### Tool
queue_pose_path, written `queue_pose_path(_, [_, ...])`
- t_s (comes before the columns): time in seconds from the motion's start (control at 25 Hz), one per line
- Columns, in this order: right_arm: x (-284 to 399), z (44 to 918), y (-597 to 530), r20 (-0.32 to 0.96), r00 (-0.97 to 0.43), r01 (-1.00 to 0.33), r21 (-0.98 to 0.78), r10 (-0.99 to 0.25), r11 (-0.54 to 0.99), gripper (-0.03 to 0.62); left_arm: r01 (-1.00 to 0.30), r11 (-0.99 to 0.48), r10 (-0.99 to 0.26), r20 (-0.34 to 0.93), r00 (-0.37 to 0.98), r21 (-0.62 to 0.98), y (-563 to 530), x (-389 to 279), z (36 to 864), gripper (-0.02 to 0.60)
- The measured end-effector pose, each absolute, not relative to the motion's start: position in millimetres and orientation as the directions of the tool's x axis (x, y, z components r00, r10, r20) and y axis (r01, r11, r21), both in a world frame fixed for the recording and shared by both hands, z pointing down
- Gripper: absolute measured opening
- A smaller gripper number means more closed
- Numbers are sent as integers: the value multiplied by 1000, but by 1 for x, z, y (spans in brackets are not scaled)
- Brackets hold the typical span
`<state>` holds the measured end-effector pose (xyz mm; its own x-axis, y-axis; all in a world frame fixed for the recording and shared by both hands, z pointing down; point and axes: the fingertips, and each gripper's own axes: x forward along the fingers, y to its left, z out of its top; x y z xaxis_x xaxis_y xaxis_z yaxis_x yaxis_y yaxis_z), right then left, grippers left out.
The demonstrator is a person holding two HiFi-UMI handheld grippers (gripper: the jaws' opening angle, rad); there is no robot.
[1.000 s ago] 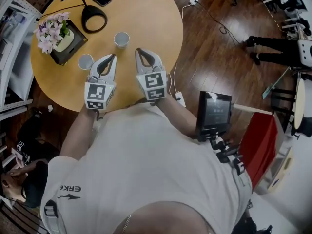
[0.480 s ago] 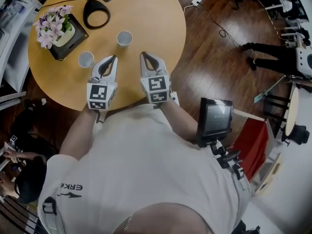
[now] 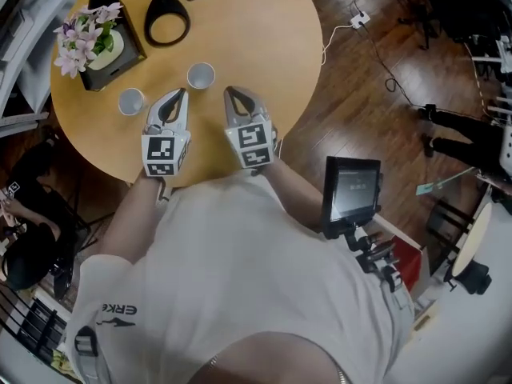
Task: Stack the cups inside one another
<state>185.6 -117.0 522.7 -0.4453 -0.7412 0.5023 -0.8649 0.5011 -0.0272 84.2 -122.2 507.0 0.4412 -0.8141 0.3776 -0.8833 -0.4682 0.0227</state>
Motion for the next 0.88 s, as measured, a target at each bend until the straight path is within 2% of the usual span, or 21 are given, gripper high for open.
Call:
queue_pose_path(0.08, [185,531,-124,513,-477,-840,-28,-714,542,17,-903,-428,-826,396,402,24,-125,84,516,2])
queue_pose_path(0.2, [182,547,-131,538,-520,-802,-38,-664,597,53,-927,-374,-837,423,348,23,-126,79,532,2])
queue_pose_path(0.44, [166,595,-132,631,-581,-700,-67,-513,711,201,-950,-311,-830,481,280,16,-128,72,564,2])
queue_pose_path(0.68, [145,625,-141,674,-603,-625,-66,-426,778,301,-959,-282,-811,529,250,21,-129,68,592,2])
queue_pose_path(0.88, [125,644,-153,680,-614,-578,-42,-401,815,328,-962,-270,-803,546,240,25,-130,60,609,2])
